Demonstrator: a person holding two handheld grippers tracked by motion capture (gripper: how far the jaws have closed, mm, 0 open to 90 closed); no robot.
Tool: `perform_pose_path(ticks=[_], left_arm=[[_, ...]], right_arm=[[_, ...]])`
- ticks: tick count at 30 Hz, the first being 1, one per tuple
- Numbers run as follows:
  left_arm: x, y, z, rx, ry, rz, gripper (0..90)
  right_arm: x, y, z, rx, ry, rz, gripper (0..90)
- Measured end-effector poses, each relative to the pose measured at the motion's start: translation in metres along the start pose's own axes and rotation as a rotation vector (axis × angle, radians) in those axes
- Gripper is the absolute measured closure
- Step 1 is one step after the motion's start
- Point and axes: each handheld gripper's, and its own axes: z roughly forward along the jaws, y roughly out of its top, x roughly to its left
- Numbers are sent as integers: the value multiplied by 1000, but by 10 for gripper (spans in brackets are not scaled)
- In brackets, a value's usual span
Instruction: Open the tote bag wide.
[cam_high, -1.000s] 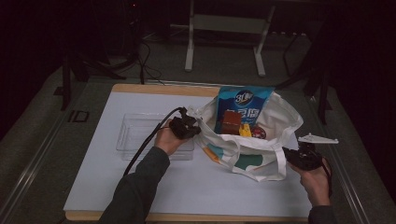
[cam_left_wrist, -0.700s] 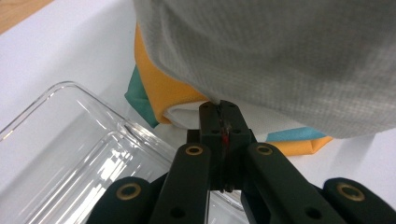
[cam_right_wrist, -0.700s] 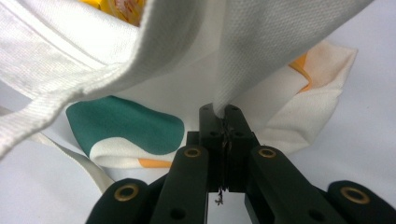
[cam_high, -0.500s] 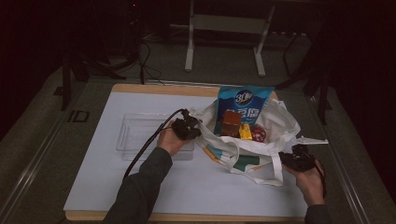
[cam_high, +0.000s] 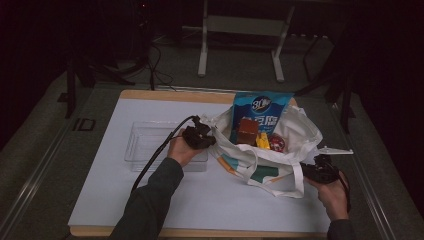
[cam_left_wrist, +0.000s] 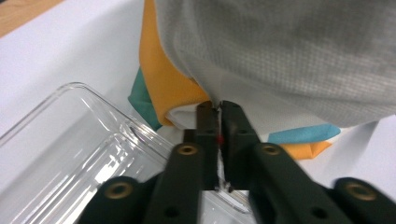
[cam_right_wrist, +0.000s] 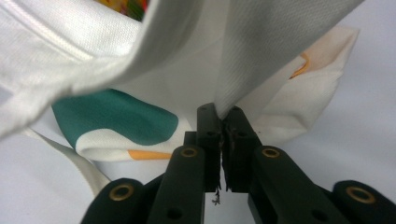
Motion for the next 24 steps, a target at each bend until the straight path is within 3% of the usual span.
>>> perform_pose_path(ticks=[15,24], left_arm=[[1,1,-31,-92,-12,22,684],[3,2,-53,-154,-15,31,612]], right_arm=[[1,13,-34,-85,-8,7,687],[-1,18,-42,-110,-15,18,558]])
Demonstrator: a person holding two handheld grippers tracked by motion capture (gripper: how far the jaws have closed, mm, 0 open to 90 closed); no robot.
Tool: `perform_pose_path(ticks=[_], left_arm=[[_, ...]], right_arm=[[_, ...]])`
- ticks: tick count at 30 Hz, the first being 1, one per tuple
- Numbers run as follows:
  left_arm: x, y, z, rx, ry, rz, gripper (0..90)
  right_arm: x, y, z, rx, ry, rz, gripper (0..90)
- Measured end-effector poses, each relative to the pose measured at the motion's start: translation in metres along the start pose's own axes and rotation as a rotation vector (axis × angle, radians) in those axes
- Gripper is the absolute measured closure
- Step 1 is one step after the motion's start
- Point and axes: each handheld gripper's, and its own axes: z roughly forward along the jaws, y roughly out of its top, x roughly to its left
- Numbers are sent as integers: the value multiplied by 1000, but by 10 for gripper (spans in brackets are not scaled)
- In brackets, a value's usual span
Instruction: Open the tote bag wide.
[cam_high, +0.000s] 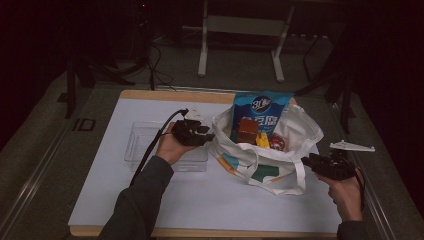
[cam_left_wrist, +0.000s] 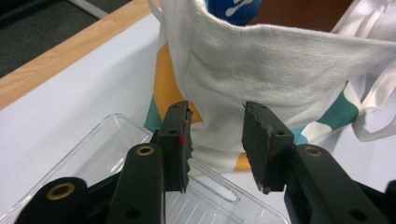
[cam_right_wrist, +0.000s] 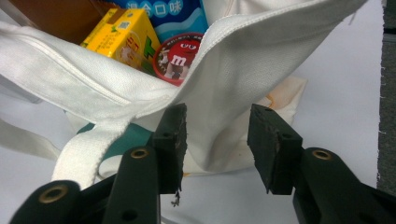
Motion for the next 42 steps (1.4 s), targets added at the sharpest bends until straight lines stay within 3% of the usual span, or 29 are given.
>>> perform_pose_path(ticks=[8,16,18,23,27,31,42], left_arm=[[1,5,-20,-81,-2,-30,520],[-1,13,-25,-119,-19,-45,486],[-2,16,-24,-124,-17,-46,484],[-4,21,-17,-120,-15,-60,472],[-7,21,-6,-93,-14,-56,505],[-9,22,-2,-73,8,-50,535],[-11,16,12,12,29,-29,554]], right_arm=[[-1,3,-16,-36,-3,25,462],[5,15,-20,-62,2,36,436],[6,18,-17,-52,-11,43,482],[5,20,-9,-72,19,74,651],[11,22,-1,-33,-9,34,741],[17,22,3,-31,-43,-6,856],[27,18,19,28,-52,-65,882]])
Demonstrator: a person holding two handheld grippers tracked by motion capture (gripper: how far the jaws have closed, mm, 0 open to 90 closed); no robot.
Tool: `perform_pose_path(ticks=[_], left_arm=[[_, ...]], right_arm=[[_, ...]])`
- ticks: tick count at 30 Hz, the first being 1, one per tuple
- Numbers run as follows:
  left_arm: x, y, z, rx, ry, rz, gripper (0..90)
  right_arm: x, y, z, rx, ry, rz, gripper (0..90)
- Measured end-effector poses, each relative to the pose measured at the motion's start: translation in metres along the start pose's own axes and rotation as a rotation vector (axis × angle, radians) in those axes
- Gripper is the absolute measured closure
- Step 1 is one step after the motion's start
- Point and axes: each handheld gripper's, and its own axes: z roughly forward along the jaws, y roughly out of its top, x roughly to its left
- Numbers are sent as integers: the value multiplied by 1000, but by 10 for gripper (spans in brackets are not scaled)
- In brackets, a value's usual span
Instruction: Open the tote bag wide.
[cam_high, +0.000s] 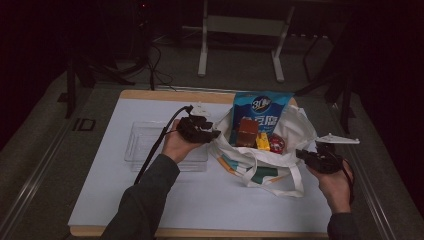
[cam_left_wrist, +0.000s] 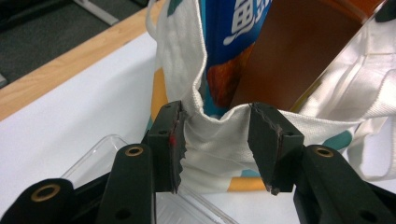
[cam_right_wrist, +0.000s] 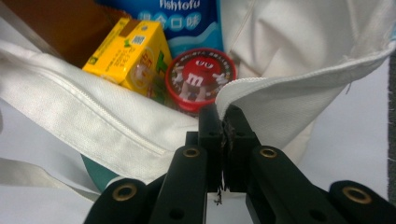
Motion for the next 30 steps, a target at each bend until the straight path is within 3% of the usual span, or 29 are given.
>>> perform_pose_path(ticks=[12,18,23,30], left_arm=[[-1,-8,30,116,42,24,551],[5,-11,39,126,44,-9,546],[4,-13,45,157,74,5,551],[5,-14,48,156,77,-5,549]], right_arm=[[2,-10,30,74,-10,2,882],[1,-14,46,107,-12,9,882],[-3,-21,59,134,-12,32,882],[-8,-29,65,155,-1,68,883]])
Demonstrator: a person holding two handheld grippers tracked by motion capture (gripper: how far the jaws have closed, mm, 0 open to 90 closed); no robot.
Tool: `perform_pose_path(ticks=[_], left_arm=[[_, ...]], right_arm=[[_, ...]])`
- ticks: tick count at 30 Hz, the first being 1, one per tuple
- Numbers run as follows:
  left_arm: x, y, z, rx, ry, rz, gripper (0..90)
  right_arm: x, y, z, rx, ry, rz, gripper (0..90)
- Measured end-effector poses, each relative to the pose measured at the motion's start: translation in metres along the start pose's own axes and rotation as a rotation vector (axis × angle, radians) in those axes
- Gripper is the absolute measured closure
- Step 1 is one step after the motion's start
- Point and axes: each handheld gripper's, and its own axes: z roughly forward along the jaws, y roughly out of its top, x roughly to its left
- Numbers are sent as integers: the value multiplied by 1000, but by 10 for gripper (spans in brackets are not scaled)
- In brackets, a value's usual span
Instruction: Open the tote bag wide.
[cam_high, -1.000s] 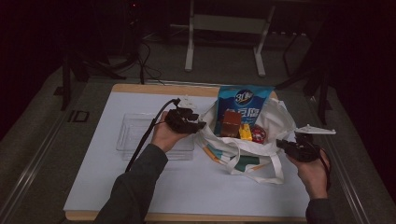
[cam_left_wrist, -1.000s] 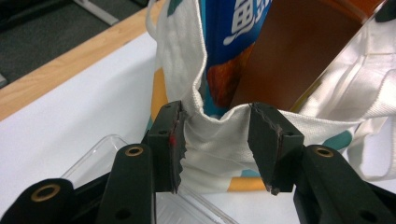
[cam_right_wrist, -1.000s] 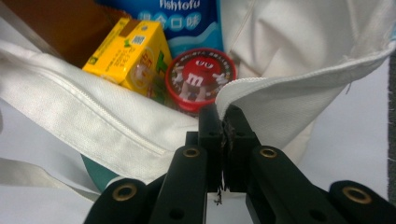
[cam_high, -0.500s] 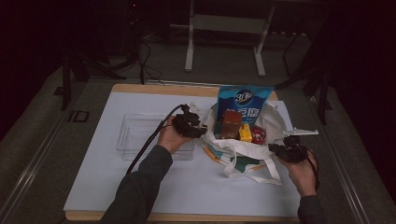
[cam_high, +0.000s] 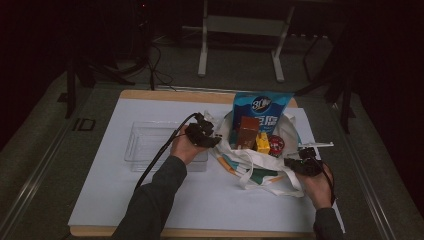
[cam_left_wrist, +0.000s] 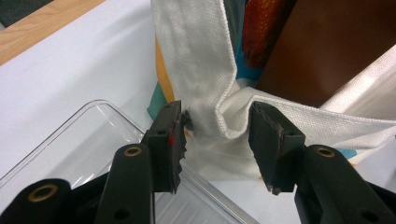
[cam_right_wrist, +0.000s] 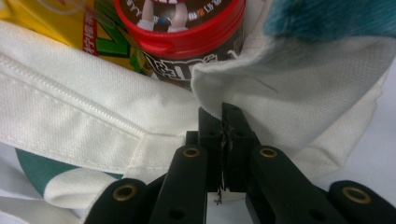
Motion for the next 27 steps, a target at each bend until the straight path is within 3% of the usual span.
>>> perform_pose_path(ticks=[10,15,19,27], left_arm=[[0,1,0,2,16,-9,554],[4,0,-8,-20,0,-20,519],[6,0,-16,-46,-6,-32,494],[7,2,-27,-86,-12,-35,482]], right_arm=[[-1,-1,1,20,-3,-2,869],[-2,-1,-8,-1,10,-11,787],[-5,0,-20,-29,31,-10,667],[-9,7,-52,-96,7,-1,536]])
